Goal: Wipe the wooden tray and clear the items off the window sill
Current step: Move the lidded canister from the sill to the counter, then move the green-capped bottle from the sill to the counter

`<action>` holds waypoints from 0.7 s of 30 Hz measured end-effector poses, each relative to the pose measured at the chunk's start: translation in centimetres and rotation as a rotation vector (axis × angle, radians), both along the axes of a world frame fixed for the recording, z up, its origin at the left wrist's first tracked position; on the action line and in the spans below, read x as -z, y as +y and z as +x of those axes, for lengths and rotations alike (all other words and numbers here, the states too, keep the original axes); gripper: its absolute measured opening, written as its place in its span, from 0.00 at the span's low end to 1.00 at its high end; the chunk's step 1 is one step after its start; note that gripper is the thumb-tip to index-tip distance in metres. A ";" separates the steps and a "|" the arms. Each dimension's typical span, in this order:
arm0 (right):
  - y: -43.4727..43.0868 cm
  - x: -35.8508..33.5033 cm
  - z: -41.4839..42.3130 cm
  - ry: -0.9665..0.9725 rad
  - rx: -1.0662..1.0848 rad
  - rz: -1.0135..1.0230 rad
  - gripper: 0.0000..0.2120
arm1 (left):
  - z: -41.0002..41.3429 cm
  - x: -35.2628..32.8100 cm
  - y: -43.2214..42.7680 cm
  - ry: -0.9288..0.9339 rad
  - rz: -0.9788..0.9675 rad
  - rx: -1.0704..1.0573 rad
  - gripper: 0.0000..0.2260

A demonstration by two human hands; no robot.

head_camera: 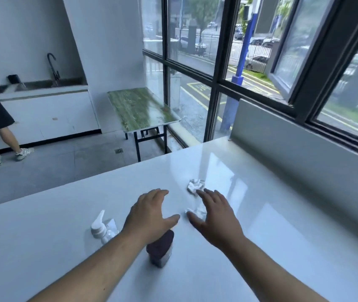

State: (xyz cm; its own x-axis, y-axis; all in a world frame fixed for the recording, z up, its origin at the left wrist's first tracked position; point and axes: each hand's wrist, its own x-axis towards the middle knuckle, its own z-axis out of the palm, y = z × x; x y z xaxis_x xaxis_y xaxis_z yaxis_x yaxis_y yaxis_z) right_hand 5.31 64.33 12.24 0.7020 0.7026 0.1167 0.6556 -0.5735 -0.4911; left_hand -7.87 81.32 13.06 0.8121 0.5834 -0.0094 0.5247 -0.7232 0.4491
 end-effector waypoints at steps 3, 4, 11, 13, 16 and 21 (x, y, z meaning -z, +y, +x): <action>-6.4 -3.8 -1.9 -0.179 0.131 -0.058 0.39 | 0.4 -2.9 -2.7 -0.094 0.075 0.161 0.39; -8.9 -4.7 -2.7 -0.211 0.184 -0.084 0.40 | 0.5 -3.5 -4.1 -0.121 0.092 0.219 0.39; -26.0 -9.2 -9.8 -0.314 0.517 -0.227 0.42 | 0.6 -6.1 -18.6 -0.187 0.123 0.612 0.40; -30.5 -10.6 -12.1 -0.332 0.609 -0.214 0.43 | 0.6 -7.5 -23.1 -0.221 0.123 0.704 0.40; -37.3 -12.5 -15.5 -0.348 0.771 -0.111 0.43 | 0.7 -9.9 -29.8 -0.283 0.147 0.828 0.40; -48.5 -14.4 -20.4 -0.385 0.964 -0.044 0.41 | 0.6 -13.4 -40.8 -0.325 0.115 0.975 0.40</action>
State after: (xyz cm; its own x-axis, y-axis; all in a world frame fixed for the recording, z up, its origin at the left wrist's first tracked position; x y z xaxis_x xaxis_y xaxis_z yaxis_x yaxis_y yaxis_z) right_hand -15.11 15.82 26.61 0.8889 -0.1277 0.4399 0.0175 -0.9502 -0.3111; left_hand -7.29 40.49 26.44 0.8858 -0.3460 0.3093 -0.4467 -0.8165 0.3658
